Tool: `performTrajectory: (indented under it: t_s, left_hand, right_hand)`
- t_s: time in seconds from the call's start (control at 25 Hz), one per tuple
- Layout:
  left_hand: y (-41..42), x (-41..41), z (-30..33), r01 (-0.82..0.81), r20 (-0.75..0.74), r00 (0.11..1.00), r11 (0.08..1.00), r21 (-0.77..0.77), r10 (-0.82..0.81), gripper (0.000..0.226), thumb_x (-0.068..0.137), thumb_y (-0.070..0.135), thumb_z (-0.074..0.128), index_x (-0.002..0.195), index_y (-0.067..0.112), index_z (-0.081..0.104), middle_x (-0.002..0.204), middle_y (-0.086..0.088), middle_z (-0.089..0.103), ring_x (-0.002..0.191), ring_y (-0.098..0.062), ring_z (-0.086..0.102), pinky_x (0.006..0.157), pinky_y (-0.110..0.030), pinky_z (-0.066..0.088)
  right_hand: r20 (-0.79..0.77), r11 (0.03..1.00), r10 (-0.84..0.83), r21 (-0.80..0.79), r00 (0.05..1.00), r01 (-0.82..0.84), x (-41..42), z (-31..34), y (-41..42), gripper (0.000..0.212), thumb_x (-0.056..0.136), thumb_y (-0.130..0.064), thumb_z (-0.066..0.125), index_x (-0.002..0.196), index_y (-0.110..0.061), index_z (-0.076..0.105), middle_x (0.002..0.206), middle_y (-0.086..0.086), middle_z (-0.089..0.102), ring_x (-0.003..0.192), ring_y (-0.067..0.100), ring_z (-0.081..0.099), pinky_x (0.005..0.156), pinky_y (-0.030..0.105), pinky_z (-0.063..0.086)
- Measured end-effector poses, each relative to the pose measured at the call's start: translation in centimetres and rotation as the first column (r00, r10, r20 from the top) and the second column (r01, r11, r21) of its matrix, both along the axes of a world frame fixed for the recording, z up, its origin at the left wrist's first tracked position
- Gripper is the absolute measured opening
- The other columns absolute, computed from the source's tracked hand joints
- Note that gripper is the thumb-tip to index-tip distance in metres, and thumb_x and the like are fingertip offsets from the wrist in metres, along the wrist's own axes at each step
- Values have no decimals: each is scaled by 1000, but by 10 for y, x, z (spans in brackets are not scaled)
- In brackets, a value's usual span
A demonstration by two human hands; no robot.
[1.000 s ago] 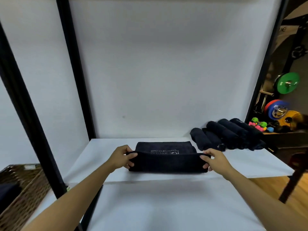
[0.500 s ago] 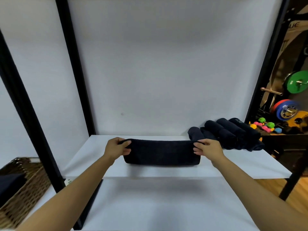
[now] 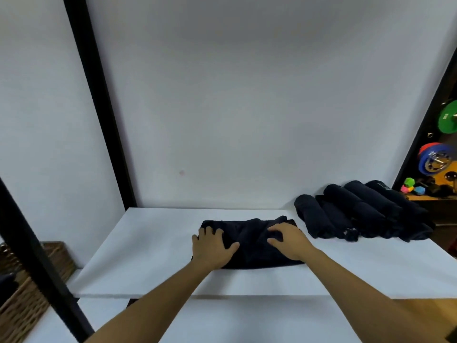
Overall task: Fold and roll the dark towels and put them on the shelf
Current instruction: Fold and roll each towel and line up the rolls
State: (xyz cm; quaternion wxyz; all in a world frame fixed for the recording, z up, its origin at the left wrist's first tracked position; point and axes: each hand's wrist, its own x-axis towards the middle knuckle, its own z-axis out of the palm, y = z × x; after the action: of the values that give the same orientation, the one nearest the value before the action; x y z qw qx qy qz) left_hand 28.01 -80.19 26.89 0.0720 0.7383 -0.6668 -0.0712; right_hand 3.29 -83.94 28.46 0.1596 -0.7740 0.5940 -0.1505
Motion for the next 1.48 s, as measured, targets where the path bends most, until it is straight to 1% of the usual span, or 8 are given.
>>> performTrajectory:
  t_s: [0.36,0.44,0.56,0.76,0.96,1.24,1.36,1.48]
  left_hand:
    - [-54,4,-31,43,262,961,985,165,-86,88,94,71,15,157,10,6,161,-22,7,148,-42,7,116,-62,1]
    - [-78,16,-22,79,291,950,989,125,-112,83,94,72,20,156,17,17,161,-19,14,148,-38,9,114,-63,-1]
    - [-87,17,-16,144,282,953,985,-94,-112,56,96,60,39,139,24,44,146,-7,41,134,-28,32,109,-46,21]
    - [-69,-10,-29,207,88,976,975,-76,-200,71,89,72,32,141,24,44,141,-3,48,129,-27,40,109,-44,28]
    - [-81,-9,-26,357,37,933,933,33,-358,78,96,61,41,157,21,15,164,-7,13,150,-26,11,121,-43,9]
    - [-18,-27,-27,482,25,870,841,-247,-492,33,95,36,53,127,27,54,126,5,52,119,-18,45,101,-32,37]
    - [20,-21,-30,562,-36,817,809,-173,-575,60,83,67,55,131,31,54,127,8,52,114,-12,45,102,-33,39]
    - [59,-17,-38,567,10,823,822,51,-568,102,68,77,63,152,35,25,158,6,24,143,-17,21,119,-36,24]
  right_hand:
    - [-452,999,-33,-26,891,24,8,-28,-23,55,96,-63,33,138,-31,46,138,1,46,120,26,46,99,38,41]
    - [-465,999,-44,-23,884,38,17,-25,-17,51,95,-61,36,126,-24,51,123,5,54,108,26,54,86,37,46]
    - [-388,1000,-28,2,921,31,23,-20,-11,41,95,-57,41,100,-20,58,95,0,59,87,20,59,74,32,47]
    - [-249,1000,20,12,968,-17,11,-28,-13,47,93,-57,47,130,-28,49,128,-2,46,116,19,47,97,33,42]
    - [-293,998,-41,29,955,52,24,-33,5,46,94,-58,44,120,-21,47,117,3,50,92,23,58,78,33,49]
    - [-267,954,38,-277,963,-114,10,-45,44,40,94,-46,52,123,-19,58,122,1,50,112,22,50,92,32,43]
    - [-188,950,172,-230,967,-214,-2,-51,72,60,88,-66,46,128,-23,57,125,-6,50,113,15,49,95,30,41]
    - [-284,963,202,-118,937,-244,-12,-62,97,83,81,-71,50,148,-26,36,151,-3,31,136,18,33,110,33,32]
